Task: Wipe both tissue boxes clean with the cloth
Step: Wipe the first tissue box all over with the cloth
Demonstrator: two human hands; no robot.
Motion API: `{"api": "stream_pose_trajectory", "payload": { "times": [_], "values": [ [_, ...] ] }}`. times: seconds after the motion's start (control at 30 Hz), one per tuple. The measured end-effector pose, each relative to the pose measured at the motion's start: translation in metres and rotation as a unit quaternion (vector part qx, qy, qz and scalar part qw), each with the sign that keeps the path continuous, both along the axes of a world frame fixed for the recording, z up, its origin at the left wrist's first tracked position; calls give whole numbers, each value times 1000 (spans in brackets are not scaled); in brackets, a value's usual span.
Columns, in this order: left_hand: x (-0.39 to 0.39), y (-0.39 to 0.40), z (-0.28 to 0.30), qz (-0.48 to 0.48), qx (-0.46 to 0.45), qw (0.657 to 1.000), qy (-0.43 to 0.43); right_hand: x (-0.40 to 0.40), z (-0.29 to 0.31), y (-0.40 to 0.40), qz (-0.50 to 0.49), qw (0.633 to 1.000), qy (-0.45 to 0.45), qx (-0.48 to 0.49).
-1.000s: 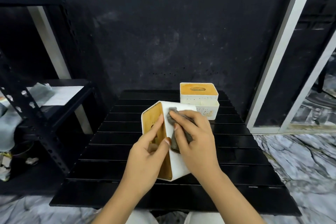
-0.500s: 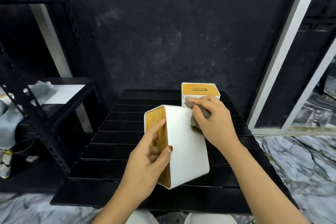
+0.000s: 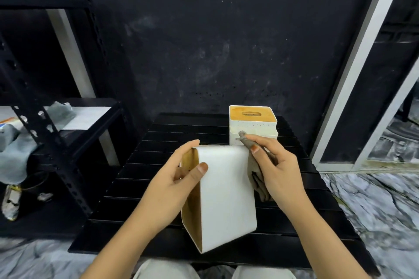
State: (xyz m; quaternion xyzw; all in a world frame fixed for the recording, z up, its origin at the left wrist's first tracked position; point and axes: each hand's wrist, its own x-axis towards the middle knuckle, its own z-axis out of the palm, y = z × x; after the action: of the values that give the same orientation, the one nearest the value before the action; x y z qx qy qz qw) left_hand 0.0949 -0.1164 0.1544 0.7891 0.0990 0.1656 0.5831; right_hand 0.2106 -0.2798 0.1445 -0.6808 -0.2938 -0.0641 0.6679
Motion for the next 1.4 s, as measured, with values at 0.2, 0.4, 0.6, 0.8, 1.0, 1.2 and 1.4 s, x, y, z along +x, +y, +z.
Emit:
{"api": "stream_pose_trajectory", "payload": {
  "times": [0.2,0.4,0.6,0.8,1.0,1.2,1.4],
  "values": [
    [-1,-2,-10,-3,1,1000,-16,-5,-4,-1,-25,999,-40,-19],
    [3,-7,-31,12,39,999,-24,-7,-26,2,-90,984,-104,-111],
    [8,-12,-41,-3,86,996,-31,-28,-28,17,-91,960,-216,-151],
    [6,-15,-47,21,89,995,-44,-6,-40,0,-110,973,-137,-147],
    [5,-16,-44,10,98,994,-54,-29,-35,13,-100,960,-211,-154],
    [4,-16,-48,21,94,994,-52,-11,-40,1,-119,970,-156,-143],
    [6,-14,-47,10,94,994,-46,-32,-31,15,-142,957,-184,-174]
  ]
}}
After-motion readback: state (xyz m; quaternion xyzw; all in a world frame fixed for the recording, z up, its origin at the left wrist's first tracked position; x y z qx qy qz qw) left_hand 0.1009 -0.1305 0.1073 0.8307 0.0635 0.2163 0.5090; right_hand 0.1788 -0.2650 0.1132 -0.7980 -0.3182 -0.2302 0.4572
